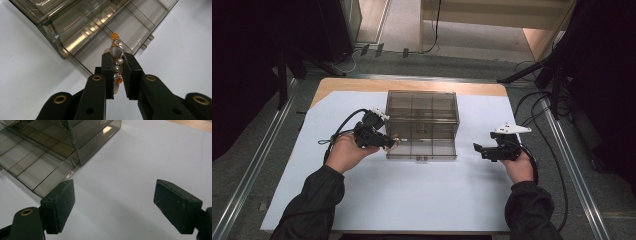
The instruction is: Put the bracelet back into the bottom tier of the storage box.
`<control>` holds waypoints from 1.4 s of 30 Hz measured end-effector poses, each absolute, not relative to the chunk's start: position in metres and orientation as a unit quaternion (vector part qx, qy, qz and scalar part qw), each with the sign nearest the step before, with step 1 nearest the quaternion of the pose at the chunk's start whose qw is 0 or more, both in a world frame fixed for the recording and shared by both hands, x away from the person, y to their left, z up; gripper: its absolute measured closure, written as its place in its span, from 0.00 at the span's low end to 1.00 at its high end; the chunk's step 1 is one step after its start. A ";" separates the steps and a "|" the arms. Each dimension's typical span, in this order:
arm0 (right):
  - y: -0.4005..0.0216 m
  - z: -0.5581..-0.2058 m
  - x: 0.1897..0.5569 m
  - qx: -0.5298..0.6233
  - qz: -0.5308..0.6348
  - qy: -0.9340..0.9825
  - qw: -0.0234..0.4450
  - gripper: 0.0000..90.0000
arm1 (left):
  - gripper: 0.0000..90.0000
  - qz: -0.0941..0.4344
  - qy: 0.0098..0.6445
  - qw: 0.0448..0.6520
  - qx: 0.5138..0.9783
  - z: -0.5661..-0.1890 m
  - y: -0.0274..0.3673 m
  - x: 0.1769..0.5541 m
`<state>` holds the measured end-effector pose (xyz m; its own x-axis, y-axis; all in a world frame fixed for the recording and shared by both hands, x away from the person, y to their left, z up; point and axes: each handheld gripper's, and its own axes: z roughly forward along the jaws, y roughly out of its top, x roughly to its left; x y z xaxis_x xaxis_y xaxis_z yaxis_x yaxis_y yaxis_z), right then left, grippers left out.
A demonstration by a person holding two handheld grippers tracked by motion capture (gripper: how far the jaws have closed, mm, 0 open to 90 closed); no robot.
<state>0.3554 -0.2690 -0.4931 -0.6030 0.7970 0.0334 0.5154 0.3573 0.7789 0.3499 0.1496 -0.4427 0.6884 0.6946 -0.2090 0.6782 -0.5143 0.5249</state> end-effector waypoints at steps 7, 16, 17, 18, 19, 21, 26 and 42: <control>-0.269 -0.493 0.355 0.408 0.393 0.804 0.178 0.21 | 0.91 0.016 0.403 0.280 0.871 -0.453 0.147 0.359; -0.269 -0.494 0.355 0.409 0.393 0.804 0.177 0.21 | 0.91 0.023 0.406 0.263 0.875 -0.463 0.140 0.365; -0.269 -0.494 0.355 0.409 0.393 0.805 0.177 0.20 | 0.91 0.024 0.406 0.261 0.875 -0.464 0.139 0.365; -0.269 -0.494 0.355 0.409 0.393 0.805 0.177 0.21 | 0.91 0.024 0.406 0.261 0.875 -0.464 0.139 0.365; -0.269 -0.494 0.355 0.409 0.393 0.804 0.177 0.20 | 0.91 0.021 0.405 0.257 0.877 -0.466 0.136 0.366; -0.269 -0.494 0.355 0.409 0.393 0.805 0.177 0.21 | 0.91 0.019 0.404 0.255 0.878 -0.466 0.136 0.366; -0.269 -0.494 0.355 0.409 0.393 0.804 0.177 0.21 | 0.91 0.018 0.402 0.242 0.883 -0.472 0.129 0.367; -0.270 -0.494 0.355 0.409 0.394 0.804 0.176 0.21 | 0.91 0.011 0.399 0.215 0.892 -0.487 0.117 0.371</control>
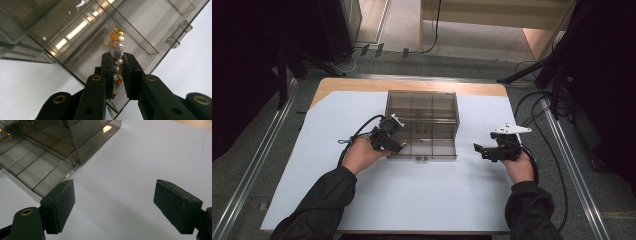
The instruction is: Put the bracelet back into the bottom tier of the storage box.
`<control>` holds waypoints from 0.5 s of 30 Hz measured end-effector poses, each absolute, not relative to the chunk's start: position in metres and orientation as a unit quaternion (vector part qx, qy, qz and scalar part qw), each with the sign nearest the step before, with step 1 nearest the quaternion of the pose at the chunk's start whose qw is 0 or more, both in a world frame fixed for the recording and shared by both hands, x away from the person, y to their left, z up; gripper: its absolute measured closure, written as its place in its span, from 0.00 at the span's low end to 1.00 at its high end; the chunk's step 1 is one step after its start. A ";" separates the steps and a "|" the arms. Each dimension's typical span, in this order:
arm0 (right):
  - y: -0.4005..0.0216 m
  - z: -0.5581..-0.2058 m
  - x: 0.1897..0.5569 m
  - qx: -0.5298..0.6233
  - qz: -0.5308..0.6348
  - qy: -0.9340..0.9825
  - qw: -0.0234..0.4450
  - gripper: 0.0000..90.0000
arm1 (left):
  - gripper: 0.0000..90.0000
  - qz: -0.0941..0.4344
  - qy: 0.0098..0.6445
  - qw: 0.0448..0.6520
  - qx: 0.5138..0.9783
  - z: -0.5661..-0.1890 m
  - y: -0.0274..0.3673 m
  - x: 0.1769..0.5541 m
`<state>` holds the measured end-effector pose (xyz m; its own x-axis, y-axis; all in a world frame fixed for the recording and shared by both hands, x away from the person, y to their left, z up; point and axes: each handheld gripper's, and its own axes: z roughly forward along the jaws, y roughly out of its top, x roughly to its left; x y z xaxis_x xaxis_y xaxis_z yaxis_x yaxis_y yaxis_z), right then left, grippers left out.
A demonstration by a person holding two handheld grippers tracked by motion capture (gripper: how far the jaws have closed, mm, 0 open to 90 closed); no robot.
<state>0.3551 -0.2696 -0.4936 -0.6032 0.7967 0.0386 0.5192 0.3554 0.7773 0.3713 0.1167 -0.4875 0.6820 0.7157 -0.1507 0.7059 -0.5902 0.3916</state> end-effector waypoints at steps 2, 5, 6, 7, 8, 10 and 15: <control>-0.270 -0.494 0.355 0.409 0.394 0.804 0.176 0.21 | 0.91 0.010 0.401 0.214 0.891 -0.489 0.116 0.372; -0.270 -0.494 0.355 0.410 0.394 0.804 0.176 0.20 | 0.91 0.010 0.401 0.211 0.892 -0.490 0.117 0.373; -0.270 -0.494 0.355 0.410 0.394 0.804 0.176 0.21 | 0.91 0.009 0.402 0.210 0.891 -0.491 0.117 0.373; -0.270 -0.494 0.355 0.410 0.394 0.804 0.176 0.21 | 0.91 0.009 0.402 0.210 0.891 -0.491 0.117 0.373; -0.270 -0.494 0.355 0.409 0.394 0.804 0.176 0.20 | 0.91 0.009 0.402 0.209 0.891 -0.491 0.117 0.374; -0.270 -0.494 0.355 0.409 0.394 0.804 0.176 0.21 | 0.91 0.007 0.403 0.209 0.891 -0.493 0.116 0.374; -0.270 -0.493 0.355 0.410 0.394 0.804 0.177 0.21 | 0.91 0.007 0.403 0.210 0.891 -0.495 0.115 0.375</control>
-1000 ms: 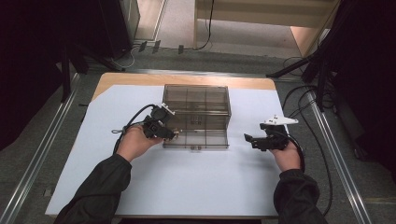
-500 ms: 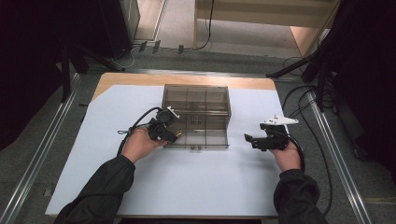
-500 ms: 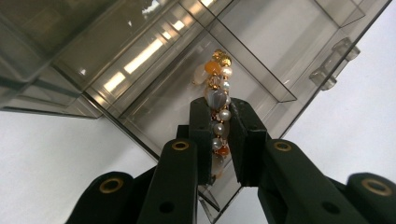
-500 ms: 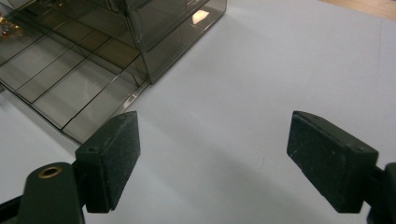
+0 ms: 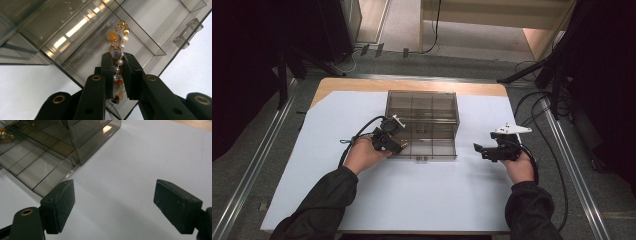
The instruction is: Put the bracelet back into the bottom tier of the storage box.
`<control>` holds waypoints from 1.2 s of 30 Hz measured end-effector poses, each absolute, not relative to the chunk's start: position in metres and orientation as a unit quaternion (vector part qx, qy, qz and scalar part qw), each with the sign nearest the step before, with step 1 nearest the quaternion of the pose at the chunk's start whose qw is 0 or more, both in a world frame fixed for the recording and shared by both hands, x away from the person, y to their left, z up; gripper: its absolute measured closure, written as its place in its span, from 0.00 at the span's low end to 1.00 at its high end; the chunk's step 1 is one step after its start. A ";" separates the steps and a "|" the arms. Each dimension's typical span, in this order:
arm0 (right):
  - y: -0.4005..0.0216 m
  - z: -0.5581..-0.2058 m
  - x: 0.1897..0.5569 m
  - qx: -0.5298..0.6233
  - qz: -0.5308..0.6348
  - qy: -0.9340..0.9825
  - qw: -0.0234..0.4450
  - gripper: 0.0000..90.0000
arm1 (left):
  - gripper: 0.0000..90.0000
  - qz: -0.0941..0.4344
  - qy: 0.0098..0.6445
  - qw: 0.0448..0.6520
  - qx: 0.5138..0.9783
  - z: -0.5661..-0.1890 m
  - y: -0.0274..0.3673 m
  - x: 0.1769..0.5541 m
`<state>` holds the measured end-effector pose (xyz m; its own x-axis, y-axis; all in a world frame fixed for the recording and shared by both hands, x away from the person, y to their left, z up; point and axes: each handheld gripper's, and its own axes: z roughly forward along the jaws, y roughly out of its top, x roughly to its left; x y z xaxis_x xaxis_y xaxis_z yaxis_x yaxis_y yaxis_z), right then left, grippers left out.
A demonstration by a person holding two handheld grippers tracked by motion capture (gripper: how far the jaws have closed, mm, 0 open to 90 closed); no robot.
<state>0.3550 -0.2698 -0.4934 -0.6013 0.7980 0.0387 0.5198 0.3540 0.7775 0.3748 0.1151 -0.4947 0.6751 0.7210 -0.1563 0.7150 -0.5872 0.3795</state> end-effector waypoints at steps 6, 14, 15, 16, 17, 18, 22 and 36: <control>-0.270 -0.493 0.355 0.411 0.394 0.803 0.176 0.21 | 0.90 0.007 0.403 0.209 0.891 -0.494 0.116 0.375; -0.270 -0.493 0.355 0.410 0.394 0.804 0.177 0.21 | 0.83 0.004 0.405 0.217 0.888 -0.491 0.118 0.374; -0.270 -0.493 0.355 0.410 0.394 0.804 0.177 0.21 | 0.83 0.004 0.405 0.217 0.888 -0.491 0.118 0.374; -0.270 -0.493 0.355 0.409 0.394 0.804 0.177 0.21 | 0.82 0.005 0.405 0.218 0.888 -0.490 0.118 0.374; -0.270 -0.493 0.355 0.410 0.394 0.804 0.177 0.21 | 0.81 0.004 0.404 0.218 0.889 -0.489 0.118 0.374; -0.270 -0.493 0.355 0.410 0.394 0.804 0.177 0.21 | 0.80 0.003 0.404 0.220 0.888 -0.489 0.118 0.373; -0.270 -0.493 0.355 0.409 0.394 0.804 0.177 0.21 | 0.75 0.003 0.404 0.226 0.886 -0.485 0.118 0.372; -0.270 -0.493 0.355 0.411 0.394 0.803 0.175 0.21 | 0.64 0.005 0.409 0.245 0.879 -0.467 0.128 0.367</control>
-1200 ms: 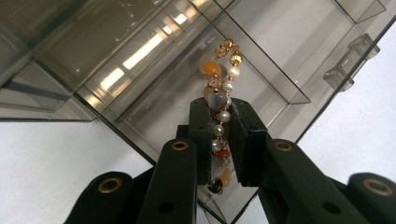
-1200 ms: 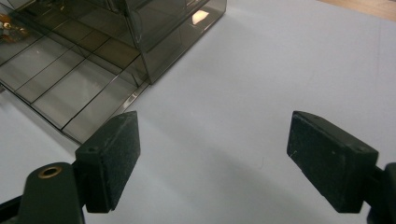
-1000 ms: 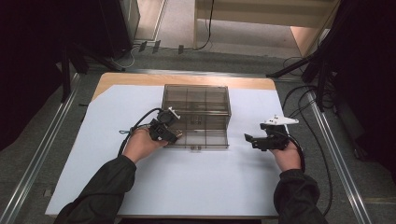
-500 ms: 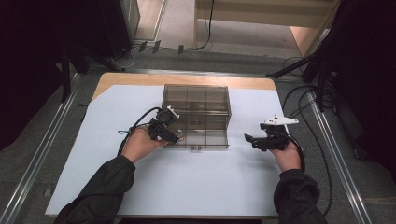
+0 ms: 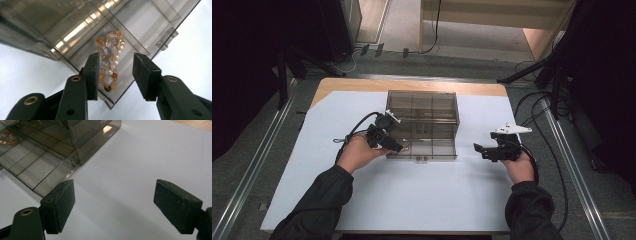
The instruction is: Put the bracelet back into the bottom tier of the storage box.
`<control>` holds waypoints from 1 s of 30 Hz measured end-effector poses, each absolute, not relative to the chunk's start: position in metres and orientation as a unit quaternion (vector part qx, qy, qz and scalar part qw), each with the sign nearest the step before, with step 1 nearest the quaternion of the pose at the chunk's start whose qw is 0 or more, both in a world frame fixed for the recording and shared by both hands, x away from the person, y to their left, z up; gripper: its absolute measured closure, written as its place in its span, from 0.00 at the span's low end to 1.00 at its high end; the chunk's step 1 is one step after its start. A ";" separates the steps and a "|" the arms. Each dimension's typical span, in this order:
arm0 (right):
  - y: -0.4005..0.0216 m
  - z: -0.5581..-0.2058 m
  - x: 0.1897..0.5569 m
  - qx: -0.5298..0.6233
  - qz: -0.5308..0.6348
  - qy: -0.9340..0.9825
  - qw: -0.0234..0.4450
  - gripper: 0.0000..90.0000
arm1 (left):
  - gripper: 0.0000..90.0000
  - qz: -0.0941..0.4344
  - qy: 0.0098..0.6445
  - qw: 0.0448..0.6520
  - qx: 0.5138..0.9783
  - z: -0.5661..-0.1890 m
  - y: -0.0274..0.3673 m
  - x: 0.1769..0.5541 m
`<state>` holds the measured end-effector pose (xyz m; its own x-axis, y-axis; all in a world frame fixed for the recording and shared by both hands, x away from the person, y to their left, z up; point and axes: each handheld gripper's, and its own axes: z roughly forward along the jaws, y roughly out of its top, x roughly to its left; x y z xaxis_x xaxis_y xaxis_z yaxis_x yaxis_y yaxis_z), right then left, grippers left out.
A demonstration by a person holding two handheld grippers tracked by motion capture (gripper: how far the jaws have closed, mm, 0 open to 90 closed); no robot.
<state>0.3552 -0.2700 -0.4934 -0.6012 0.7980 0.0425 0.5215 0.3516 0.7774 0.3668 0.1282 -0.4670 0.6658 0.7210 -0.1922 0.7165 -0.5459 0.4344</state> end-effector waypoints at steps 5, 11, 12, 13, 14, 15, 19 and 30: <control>-0.270 -0.494 0.355 0.409 0.395 0.804 0.174 0.21 | 0.57 0.010 0.407 0.253 0.878 -0.461 0.134 0.363; -0.271 -0.493 0.355 0.411 0.396 0.803 0.175 0.21 | 0.51 0.018 0.407 0.268 0.873 -0.457 0.142 0.360; -0.271 -0.493 0.355 0.411 0.396 0.803 0.175 0.21 | 0.50 0.018 0.407 0.268 0.873 -0.457 0.142 0.360; -0.270 -0.494 0.356 0.410 0.395 0.804 0.174 0.21 | 0.50 0.023 0.407 0.273 0.871 -0.455 0.145 0.359; -0.270 -0.494 0.356 0.409 0.395 0.804 0.174 0.21 | 0.50 0.024 0.408 0.279 0.869 -0.455 0.147 0.358; -0.270 -0.494 0.356 0.409 0.395 0.804 0.174 0.21 | 0.49 0.024 0.408 0.279 0.869 -0.455 0.147 0.358; -0.269 -0.494 0.357 0.408 0.395 0.805 0.174 0.21 | 0.46 0.029 0.412 0.289 0.864 -0.453 0.155 0.355; -0.267 -0.494 0.359 0.407 0.397 0.805 0.173 0.21 | 0.42 0.039 0.423 0.305 0.852 -0.452 0.174 0.349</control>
